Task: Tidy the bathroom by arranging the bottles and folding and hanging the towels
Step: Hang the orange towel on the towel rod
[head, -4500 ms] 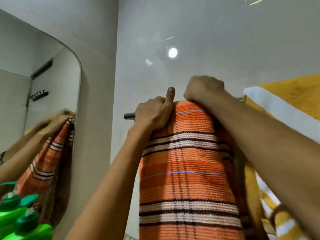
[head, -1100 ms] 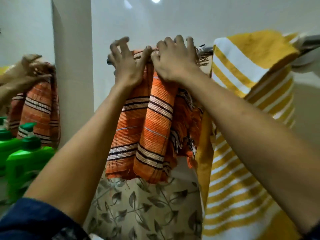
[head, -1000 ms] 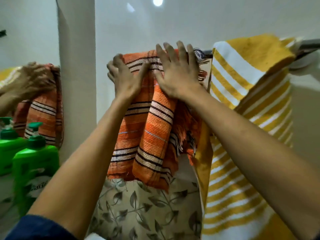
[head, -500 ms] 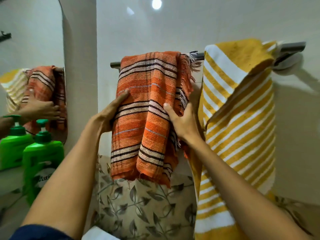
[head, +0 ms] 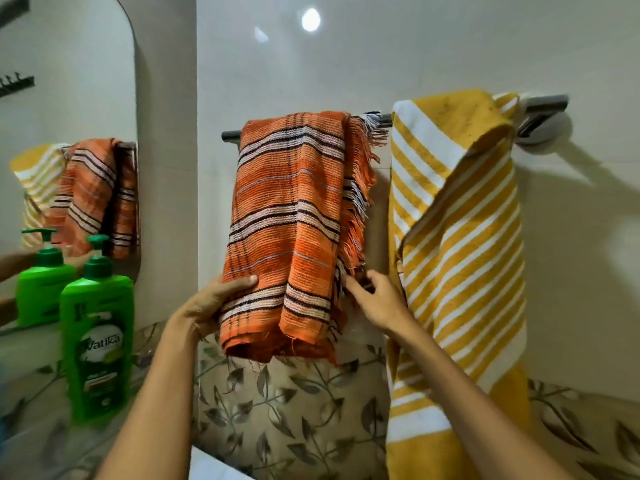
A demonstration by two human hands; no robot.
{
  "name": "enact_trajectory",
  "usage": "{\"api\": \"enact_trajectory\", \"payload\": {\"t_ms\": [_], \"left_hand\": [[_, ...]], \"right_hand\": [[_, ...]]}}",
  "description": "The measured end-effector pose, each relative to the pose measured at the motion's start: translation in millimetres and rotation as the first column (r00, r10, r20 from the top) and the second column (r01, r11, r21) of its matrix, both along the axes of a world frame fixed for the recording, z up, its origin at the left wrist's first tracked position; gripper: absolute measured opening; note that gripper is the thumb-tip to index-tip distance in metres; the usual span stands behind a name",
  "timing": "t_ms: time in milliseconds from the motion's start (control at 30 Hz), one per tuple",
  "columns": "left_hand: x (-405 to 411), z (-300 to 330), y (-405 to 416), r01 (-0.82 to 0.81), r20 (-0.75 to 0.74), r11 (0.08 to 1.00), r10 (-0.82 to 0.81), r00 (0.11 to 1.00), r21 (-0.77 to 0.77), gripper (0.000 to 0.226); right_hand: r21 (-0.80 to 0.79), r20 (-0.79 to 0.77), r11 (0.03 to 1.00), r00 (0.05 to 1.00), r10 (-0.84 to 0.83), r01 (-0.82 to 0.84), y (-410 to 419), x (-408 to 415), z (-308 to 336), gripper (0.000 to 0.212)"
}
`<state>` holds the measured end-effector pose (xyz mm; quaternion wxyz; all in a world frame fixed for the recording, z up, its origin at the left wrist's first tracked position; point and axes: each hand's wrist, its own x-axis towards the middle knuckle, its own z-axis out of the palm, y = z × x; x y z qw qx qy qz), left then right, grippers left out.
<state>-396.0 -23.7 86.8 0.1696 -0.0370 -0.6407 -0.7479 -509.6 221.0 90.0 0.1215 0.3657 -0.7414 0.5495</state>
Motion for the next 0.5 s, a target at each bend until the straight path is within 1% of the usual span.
{"api": "enact_trajectory", "payload": {"t_ms": [33, 67, 100, 133, 167, 233, 300, 367, 400, 500], "left_hand": [[0, -5, 3, -0.079, -0.007, 0.997, 0.079, 0.997, -0.003, 0.089], [-1, -9, 6, -0.170, -0.022, 0.985, 0.170, 0.985, 0.014, 0.074], [-1, -13, 9, -0.273, -0.041, 0.961, 0.275, 0.961, 0.040, 0.053], [-1, -16, 12, -0.381, -0.047, 0.922, 0.384, 0.922, 0.065, 0.036], [-2, -19, 13, -0.475, -0.043, 0.876, 0.479, 0.877, 0.083, 0.029], [-3, -23, 16, -0.588, -0.032, 0.801, 0.595, 0.803, 0.112, 0.036], [-3, -24, 23, -0.656, -0.029, 0.744, 0.664, 0.747, 0.129, 0.046], [-1, -24, 33, -0.735, -0.030, 0.664, 0.745, 0.667, 0.138, 0.049], [0, -24, 40, -0.785, -0.036, 0.605, 0.794, 0.607, 0.129, 0.050], [7, -23, 69, -0.921, -0.090, 0.385, 0.921, 0.379, 0.061, 0.043]], "right_hand": [[0.016, -0.012, 1.000, 1.000, -0.001, 0.001, 3, 0, -5, 0.028], [0.035, -0.030, 0.999, 1.000, -0.007, 0.008, 7, 1, -9, 0.029], [0.053, -0.043, 0.998, 0.999, -0.019, 0.021, 11, 1, -12, 0.029], [0.067, -0.048, 0.997, 0.998, -0.034, 0.037, 14, 2, -14, 0.030], [0.078, -0.053, 0.996, 0.997, -0.048, 0.052, 17, 2, -15, 0.029], [0.097, -0.069, 0.993, 0.996, -0.062, 0.068, 23, 4, -17, 0.028], [0.107, -0.068, 0.992, 0.996, -0.059, 0.067, 28, 9, -17, 0.027], [0.110, -0.068, 0.992, 0.996, -0.054, 0.061, 33, 15, -17, 0.027], [0.106, -0.069, 0.992, 0.996, -0.053, 0.060, 35, 19, -16, 0.027], [0.078, -0.087, 0.994, 0.994, -0.069, 0.076, 42, 34, -15, 0.024]]}}
